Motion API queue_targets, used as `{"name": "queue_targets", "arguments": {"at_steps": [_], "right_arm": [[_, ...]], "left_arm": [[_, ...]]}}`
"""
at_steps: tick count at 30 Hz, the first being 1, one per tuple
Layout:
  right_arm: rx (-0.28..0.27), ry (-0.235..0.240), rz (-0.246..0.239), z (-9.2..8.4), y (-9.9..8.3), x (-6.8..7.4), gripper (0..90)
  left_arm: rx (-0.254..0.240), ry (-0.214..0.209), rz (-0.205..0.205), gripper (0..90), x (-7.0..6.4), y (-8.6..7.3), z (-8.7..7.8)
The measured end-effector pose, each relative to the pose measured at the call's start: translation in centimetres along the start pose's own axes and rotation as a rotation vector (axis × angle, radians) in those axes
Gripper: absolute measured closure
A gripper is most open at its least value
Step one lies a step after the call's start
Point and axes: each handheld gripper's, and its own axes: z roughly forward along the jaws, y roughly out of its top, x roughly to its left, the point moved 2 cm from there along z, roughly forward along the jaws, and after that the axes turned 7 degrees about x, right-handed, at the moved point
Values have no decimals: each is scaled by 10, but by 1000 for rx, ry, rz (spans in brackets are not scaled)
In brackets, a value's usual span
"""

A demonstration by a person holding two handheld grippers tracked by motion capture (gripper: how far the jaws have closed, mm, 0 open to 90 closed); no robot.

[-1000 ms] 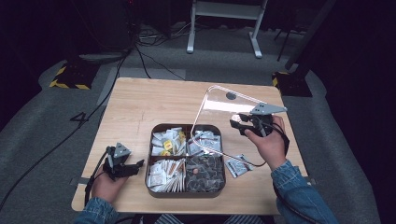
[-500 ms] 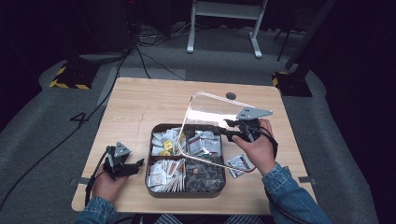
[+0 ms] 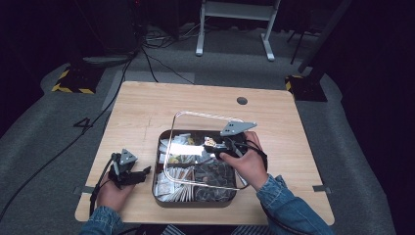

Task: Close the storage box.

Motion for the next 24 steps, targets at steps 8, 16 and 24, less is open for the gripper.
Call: {"name": "queue_targets", "arguments": {"at_steps": [8,16,24], "right_arm": [[24,23,-11,21,0,16,592],[45,22,-28,34,-4,27,591],[69,26,-41,43,-9,30,591]], "left_arm": [[0,0,0,306,0,0,0],[0,1,-2,307,0,0,0],[0,0,-2,306,0,0,0]]}}
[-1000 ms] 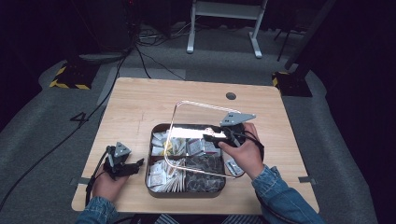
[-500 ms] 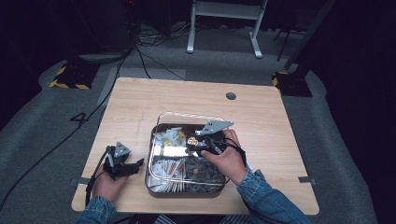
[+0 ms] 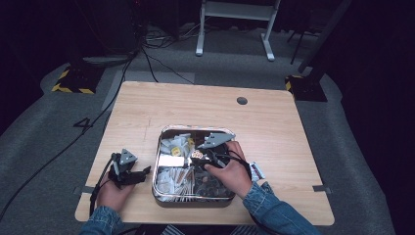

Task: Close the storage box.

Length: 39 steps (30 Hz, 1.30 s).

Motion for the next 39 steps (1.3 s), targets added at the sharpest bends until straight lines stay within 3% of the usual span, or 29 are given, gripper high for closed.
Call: {"name": "queue_targets", "arguments": {"at_steps": [39], "right_arm": [[50,14,-24,21,-10,2,591]], "left_arm": [[0,0,0,306,0,0,0]]}}
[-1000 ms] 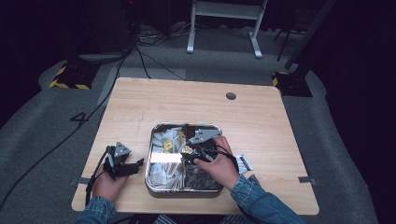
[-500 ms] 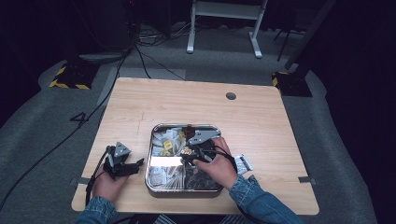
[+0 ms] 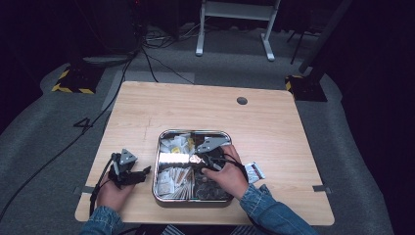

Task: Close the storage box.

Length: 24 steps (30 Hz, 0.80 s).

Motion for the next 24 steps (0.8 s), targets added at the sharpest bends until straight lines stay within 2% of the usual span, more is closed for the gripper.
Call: {"name": "queue_targets", "arguments": {"at_steps": [10,14,16,19,24], "right_arm": [[-9,4,10,1,-1,-2,587],[-18,36,48,0,-1,-3,552],[-47,43,49,0,0,-3,500],[-77,56,63,-5,3,-4,497],[-114,50,76,-17,7,-7,478]], "left_arm": [[0,0,0,306,0,0,0],[0,0,1,307,0,0,0],[0,0,0,306,0,0,0],[1,0,0,306,0,0,0],[0,0,-1,307,0,0,0]]}}
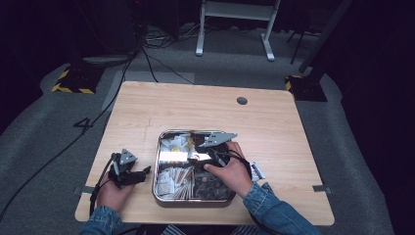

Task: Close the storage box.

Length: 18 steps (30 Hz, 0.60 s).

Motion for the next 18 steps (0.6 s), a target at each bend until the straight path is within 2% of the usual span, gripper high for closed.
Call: {"name": "queue_targets", "arguments": {"at_steps": [18], "right_arm": [[-99,-30,41,-49,5,-15,450]], "left_arm": [[-1,3,-2,308,-1,-1,0]]}}
